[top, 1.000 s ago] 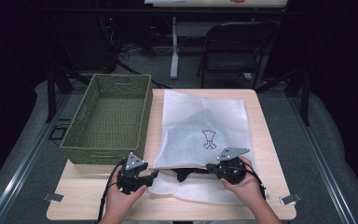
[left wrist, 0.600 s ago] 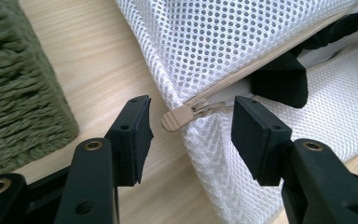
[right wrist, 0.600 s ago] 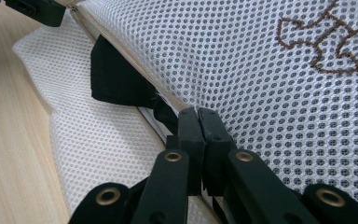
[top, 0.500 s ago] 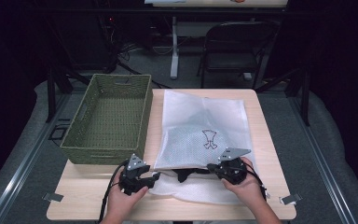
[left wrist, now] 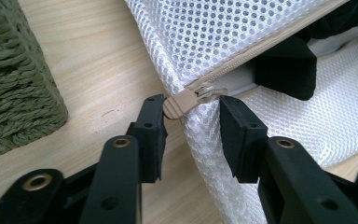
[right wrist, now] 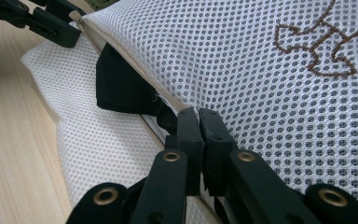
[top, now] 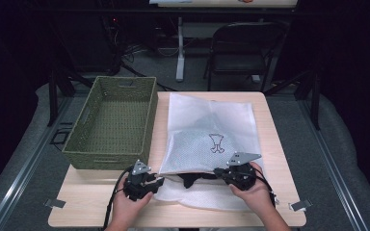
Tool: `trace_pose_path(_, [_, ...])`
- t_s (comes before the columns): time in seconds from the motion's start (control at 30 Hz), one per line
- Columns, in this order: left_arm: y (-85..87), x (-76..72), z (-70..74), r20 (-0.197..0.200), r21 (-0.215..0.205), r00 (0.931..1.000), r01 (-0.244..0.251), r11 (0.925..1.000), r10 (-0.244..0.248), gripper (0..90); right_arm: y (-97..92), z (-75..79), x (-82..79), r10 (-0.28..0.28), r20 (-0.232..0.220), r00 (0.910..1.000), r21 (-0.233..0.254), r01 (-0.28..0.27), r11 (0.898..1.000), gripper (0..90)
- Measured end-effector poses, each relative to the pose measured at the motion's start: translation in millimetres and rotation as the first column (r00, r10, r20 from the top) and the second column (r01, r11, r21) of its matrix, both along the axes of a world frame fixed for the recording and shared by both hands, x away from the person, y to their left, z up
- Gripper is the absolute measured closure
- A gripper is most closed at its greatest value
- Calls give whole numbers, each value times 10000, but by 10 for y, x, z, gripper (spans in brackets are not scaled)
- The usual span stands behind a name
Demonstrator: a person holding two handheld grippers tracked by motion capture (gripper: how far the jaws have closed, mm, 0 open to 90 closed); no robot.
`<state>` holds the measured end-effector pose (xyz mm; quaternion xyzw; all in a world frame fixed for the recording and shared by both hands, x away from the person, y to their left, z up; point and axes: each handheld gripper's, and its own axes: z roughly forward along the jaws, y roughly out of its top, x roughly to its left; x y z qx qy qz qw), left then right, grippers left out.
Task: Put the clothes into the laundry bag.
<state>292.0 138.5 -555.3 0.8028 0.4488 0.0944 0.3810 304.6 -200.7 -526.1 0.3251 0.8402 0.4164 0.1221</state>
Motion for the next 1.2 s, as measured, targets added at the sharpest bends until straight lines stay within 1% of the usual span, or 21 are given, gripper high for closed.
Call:
trace_pose_path(0.13, [-3,6,-4,13,-27,10000,-35,10000,35,649,11,26,-14,15,118,9999,86,-16,10000,844])
trace_pose_path(0.23, [-7,2,4,80,-5,10000,-42,10000,42,652,16,40,-23,-85,193,9998,188,82,9998,795])
trace_pose_path(0.33, [-11,-6,12,148,37,9999,-71,10000,70,647,12,55,-24,-67,281,9996,243,60,9997,794])
trace_pose_path(0.37, [-14,-14,18,194,-17,9998,-67,10000,67,640,11,57,-25,-56,294,9996,255,49,9997,795])
trace_pose_path(0.43, [-11,-33,46,461,208,9989,-37,9998,27,625,9,56,-25,-69,295,9995,226,62,9997,797])
trace_pose_path(0.57, [-25,-70,90,610,188,9981,-41,9998,29,619,11,43,-20,-104,233,9997,209,99,9997,799])
trace_pose_path(0.6, [-28,-79,103,716,251,9974,-18,9997,0,621,11,41,-20,-104,229,9997,203,100,9997,800])
trace_pose_path(0.7, [-51,-108,141,807,84,9967,108,9999,-114,640,8,42,-19,-105,244,9996,213,100,9997,803])
trace_pose_path(0.73, [-65,-122,158,868,91,9961,169,9998,-176,640,7,42,-19,-114,228,9997,215,109,9997,805])
trace_pose_path(0.77, [-79,-133,169,873,-34,9958,261,9997,-257,640,3,41,-16,-107,230,9997,199,103,9997,811])
trace_pose_path(0.83, [-107,-140,186,964,-72,9945,427,9991,-418,641,3,35,-15,-119,215,9997,196,115,9997,820])
trace_pose_path(0.93, [-141,-113,213,996,-87,9937,516,9986,-505,639,1,33,-14,-108,198,9997,151,105,9998,841])
trace_pose_path(1.07, [-143,-36,293,1224,-16,9920,318,9995,-314,608,2,28,-11,-54,217,9997,76,53,10000,866])
trace_pose_path(1.2, [-135,54,335,1190,75,9928,100,9999,-109,557,3,19,-4,-59,190,9998,5,59,10000,885])
